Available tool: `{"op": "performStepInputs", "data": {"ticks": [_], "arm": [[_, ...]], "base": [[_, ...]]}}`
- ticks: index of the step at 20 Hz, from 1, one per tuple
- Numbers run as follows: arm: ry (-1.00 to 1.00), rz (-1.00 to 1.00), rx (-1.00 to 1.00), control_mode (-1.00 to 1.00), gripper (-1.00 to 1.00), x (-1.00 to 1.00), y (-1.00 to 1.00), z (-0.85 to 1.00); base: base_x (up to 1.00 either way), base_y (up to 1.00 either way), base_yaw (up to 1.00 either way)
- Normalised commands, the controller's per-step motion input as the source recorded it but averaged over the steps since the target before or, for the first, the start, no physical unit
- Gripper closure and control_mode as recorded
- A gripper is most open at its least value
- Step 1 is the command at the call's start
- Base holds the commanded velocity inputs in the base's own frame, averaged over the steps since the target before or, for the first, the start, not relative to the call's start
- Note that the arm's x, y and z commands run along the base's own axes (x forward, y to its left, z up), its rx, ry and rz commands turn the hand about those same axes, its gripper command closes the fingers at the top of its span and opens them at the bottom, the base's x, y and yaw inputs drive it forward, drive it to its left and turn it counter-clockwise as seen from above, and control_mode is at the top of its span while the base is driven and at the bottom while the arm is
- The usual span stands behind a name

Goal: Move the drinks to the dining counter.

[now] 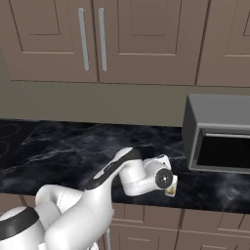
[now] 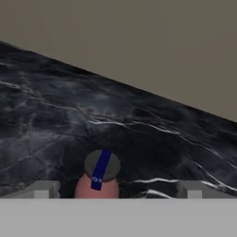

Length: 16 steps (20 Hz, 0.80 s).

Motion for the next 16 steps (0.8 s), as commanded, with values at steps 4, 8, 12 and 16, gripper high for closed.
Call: {"op": "performStepInputs", "data": {"ticks": [4, 8, 12, 16], "arm": [[0.00, 0.00, 0.00, -1.00, -1.00, 0.00, 0.10, -0.09], [0.00, 0.00, 0.00, -1.00, -1.00, 0.00, 0.21, -0.03], [0.00, 0.00, 0.00, -1.00, -1.00, 0.00, 0.23, 0.00], [0.00, 0.00, 0.00, -1.00, -1.00, 0.00, 0.13, -0.04]], "base": [[0.00, 0.00, 0.00], [0.00, 0.00, 0.00], [0.00, 0.00, 0.00], [0.00, 0.00, 0.00]]}}
